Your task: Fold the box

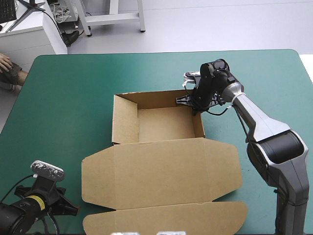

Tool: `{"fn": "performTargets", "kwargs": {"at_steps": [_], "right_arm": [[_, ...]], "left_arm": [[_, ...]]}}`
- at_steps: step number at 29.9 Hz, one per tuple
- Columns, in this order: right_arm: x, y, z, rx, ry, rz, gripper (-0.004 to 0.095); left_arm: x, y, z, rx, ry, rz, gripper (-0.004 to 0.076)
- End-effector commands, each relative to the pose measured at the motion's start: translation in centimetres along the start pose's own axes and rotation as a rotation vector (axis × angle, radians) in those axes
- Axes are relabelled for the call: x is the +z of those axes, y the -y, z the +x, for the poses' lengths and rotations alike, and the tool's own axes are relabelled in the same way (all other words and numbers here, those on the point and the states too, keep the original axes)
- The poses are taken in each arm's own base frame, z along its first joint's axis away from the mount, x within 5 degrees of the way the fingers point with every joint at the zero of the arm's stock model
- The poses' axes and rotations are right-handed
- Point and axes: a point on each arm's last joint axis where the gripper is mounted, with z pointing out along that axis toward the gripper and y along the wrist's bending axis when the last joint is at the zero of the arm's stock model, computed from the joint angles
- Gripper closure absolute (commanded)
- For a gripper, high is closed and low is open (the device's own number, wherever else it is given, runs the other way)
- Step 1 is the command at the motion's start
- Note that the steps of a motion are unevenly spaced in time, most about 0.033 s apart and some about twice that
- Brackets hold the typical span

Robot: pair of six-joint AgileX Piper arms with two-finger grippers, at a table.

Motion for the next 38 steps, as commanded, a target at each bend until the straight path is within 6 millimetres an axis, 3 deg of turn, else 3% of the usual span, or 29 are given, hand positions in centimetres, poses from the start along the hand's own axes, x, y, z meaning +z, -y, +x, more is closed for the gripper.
{"fn": "performTargets", "kwargs": {"at_steps": [1,4,10,16,20,26,34,38], "right_arm": [[-3.9,1.1,0.0,-0.01,0.079,0.025,0.0906],[-5.4,4.4,-0.4,0.061,0.115,0.047,0.0906],[-10.0,14.7,0.2,0.259,0.213,0.114,0.0908],[-14.4,26.6,4.2,0.487,0.27,0.284,0.0908],[-16.1,32.3,7.6,0.683,0.294,0.319,0.0909],[-17.0,35.0,9.8,0.763,0.296,0.367,0.0876],[-16.9,34.7,9.5,0.734,0.301,0.335,0.0505],[-17.2,34.7,9.7,0.73,0.301,0.354,0.0469]], "left_arm": [[-0.5,0.0,-0.9,-0.007,0.061,0.002,0.0734],[-0.5,-0.1,-0.9,-0.005,0.061,-0.001,0.0734],[-0.5,-0.1,-0.9,-0.005,0.061,-0.001,0.0734],[-0.5,-0.1,-0.9,-0.005,0.061,-0.001,0.0734],[-0.5,-0.1,-0.9,-0.005,0.061,-0.001,0.0734],[-0.5,0.0,-1.0,-0.005,0.073,0.0,0.0734],[-0.5,0.0,-1.0,-0.005,0.073,0.0,0.0734],[-0.5,0.0,-1.0,-0.005,0.073,0.0,0.0734]]}}
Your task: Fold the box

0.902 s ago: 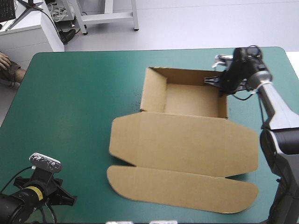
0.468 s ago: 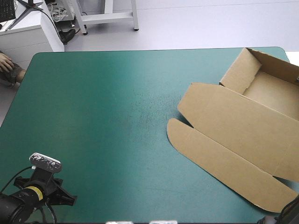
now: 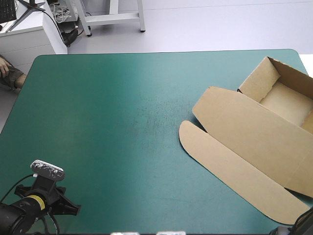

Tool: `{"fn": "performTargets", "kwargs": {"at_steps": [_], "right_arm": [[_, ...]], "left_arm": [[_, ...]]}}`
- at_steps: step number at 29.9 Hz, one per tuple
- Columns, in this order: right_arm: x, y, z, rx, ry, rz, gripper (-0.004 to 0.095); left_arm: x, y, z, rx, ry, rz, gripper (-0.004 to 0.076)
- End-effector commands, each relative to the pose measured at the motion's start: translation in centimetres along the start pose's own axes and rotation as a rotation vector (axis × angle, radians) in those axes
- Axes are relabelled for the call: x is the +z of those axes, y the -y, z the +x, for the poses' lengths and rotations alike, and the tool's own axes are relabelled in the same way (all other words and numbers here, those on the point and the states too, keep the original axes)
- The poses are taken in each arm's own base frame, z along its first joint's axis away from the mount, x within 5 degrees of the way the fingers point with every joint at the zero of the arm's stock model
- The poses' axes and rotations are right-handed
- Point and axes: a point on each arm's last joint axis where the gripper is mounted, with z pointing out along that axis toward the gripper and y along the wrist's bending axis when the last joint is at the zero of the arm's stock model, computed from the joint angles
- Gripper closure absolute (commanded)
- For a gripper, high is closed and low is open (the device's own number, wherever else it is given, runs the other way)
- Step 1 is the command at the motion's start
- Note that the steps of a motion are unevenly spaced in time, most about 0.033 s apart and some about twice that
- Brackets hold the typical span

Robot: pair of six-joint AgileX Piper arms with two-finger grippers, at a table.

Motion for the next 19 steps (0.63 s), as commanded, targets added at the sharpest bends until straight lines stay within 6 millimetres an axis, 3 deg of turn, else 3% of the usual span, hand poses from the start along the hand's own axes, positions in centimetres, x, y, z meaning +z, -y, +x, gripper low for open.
{"fn": "performTargets", "kwargs": {"at_steps": [1,11,16,19], "right_arm": [[-4.2,0.1,0.2,-0.019,0.088,0.004,0.0469],[-8.9,0.1,1.3,-0.031,0.192,0.005,0.047],[-13.4,0.0,2.8,-0.105,0.295,-0.002,0.0487],[-16.5,-0.2,4.2,-0.097,0.367,-0.026,0.0566]], "left_arm": [[-0.5,0.0,-0.9,-0.006,0.065,0.001,0.0734],[-0.5,0.0,-0.9,-0.006,0.065,0.001,0.0734],[-0.5,0.0,-0.9,-0.006,0.065,0.001,0.0734],[-0.5,0.0,-0.9,-0.006,0.065,0.001,0.0734]]}}
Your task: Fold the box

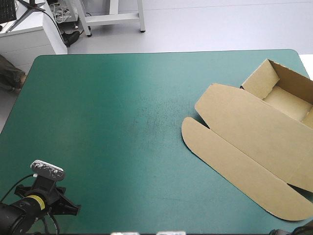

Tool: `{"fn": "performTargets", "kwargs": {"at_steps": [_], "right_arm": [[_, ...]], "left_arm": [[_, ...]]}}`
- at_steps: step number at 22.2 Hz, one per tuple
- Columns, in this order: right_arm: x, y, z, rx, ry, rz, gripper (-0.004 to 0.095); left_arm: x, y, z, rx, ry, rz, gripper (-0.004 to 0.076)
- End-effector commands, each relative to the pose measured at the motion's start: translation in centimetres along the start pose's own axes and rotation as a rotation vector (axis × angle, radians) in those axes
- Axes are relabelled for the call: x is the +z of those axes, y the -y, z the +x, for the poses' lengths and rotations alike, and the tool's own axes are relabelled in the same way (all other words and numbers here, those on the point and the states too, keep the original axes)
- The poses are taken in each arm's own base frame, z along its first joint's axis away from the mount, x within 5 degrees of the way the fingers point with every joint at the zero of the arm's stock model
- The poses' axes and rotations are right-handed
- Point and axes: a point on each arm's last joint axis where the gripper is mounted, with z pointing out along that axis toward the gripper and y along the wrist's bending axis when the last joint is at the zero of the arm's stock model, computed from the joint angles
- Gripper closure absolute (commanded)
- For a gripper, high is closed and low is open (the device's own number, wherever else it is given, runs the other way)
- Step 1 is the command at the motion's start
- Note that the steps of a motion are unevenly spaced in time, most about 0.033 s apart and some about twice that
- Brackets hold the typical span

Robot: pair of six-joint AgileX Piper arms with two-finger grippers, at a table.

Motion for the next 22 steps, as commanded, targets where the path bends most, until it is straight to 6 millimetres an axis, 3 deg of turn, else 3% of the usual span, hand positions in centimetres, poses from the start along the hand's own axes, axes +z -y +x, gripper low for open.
{"fn": "performTargets", "kwargs": {"at_steps": [1,6,8,9,10,11,12,13,14,17,22], "right_arm": [[-6.5,-0.5,0.7,-0.002,0.143,-0.039,0.061],[-11.7,-2.8,2.5,-0.063,0.252,-0.258,0.0899],[-13.8,-3.8,3.9,-0.107,0.288,-0.308,0.0915],[-15.3,-4.7,5.8,-0.139,0.298,-0.34,0.0908],[-15.7,-5.1,6.6,-0.157,0.297,-0.353,0.0908],[-16.5,-5.5,8.8,-0.214,0.291,-0.363,0.0908],[-16.4,-5.6,9.8,-0.228,0.276,-0.365,0.0908],[-16.5,-5.7,12.3,-0.259,0.251,-0.372,0.0908],[-16.7,-5.7,13.4,-0.273,0.249,-0.382,0.0908],[-15.5,-5.6,19.4,-0.383,0.185,-0.437,0.0909],[-11.6,-4.4,27.3,-0.459,0.079,-0.457,0.0909]], "left_arm": [[-0.5,0.0,-0.9,-0.006,0.065,0.001,0.0734],[-0.5,0.0,-0.9,-0.006,0.065,0.001,0.0734],[-0.5,0.0,-0.9,-0.006,0.065,0.001,0.0734],[-0.5,0.0,-0.9,-0.006,0.065,0.001,0.0734],[-0.5,0.0,-0.9,-0.006,0.065,0.001,0.0734],[-0.5,0.0,-0.9,-0.007,0.064,0.003,0.0734],[-0.5,0.0,-0.9,-0.008,0.064,0.004,0.0734],[-0.5,0.0,-0.9,-0.008,0.064,0.004,0.0734],[-0.5,0.0,-0.9,-0.008,0.064,0.004,0.0734],[-0.5,0.0,-0.9,-0.009,0.062,0.006,0.0734],[-0.5,0.0,-0.9,-0.009,0.062,0.006,0.0734]]}}
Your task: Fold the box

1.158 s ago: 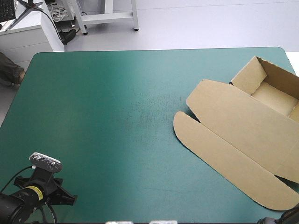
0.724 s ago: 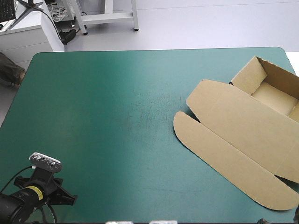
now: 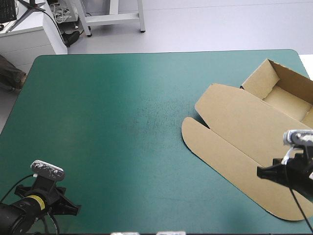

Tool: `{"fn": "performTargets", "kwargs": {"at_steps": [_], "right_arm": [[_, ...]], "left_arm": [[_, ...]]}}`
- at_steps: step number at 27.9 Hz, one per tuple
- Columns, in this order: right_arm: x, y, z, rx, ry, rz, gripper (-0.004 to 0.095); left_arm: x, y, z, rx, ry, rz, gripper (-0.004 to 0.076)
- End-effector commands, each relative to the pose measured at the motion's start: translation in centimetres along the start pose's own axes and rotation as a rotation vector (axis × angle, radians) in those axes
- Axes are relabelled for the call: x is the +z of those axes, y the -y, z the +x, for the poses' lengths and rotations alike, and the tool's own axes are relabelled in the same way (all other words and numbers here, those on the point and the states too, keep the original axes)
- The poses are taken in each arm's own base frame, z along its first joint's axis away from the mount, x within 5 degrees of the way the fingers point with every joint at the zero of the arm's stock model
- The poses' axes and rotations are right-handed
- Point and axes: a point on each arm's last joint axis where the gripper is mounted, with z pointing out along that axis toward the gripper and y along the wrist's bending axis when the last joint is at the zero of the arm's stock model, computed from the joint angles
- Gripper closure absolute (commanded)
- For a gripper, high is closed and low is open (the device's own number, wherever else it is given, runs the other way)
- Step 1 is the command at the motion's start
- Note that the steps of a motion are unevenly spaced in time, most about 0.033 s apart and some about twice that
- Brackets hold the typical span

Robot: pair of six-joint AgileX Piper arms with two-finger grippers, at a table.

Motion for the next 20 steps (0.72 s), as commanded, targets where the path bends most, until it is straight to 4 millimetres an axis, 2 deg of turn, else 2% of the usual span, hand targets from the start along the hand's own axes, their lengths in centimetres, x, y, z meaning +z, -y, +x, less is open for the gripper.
{"fn": "performTargets", "kwargs": {"at_steps": [1,2,5,10,13,20], "right_arm": [[1.0,-0.3,3.0,-0.029,-0.008,-0.019,0.0909],[1.7,-0.4,4.7,-0.041,-0.026,-0.023,0.0909],[2.7,-0.4,7.2,-0.063,-0.047,-0.028,0.0909],[3.4,-0.6,10.1,-0.067,-0.032,-0.025,0.0909],[2.6,-0.9,10.7,-0.086,0.053,-0.008,0.0909],[2.1,-1.1,11.4,-0.093,0.094,-0.002,0.0909]], "left_arm": [[-0.5,0.0,-0.9,-0.008,0.062,0.005,0.0734],[-0.5,0.0,-0.9,-0.008,0.062,0.005,0.0734],[-0.5,0.0,-0.9,-0.008,0.062,0.005,0.0734],[-0.5,0.0,-0.9,-0.008,0.062,0.005,0.0734],[-0.5,0.0,-0.9,-0.008,0.061,0.005,0.0734],[-0.5,0.0,-0.9,-0.008,0.061,0.005,0.0734]]}}
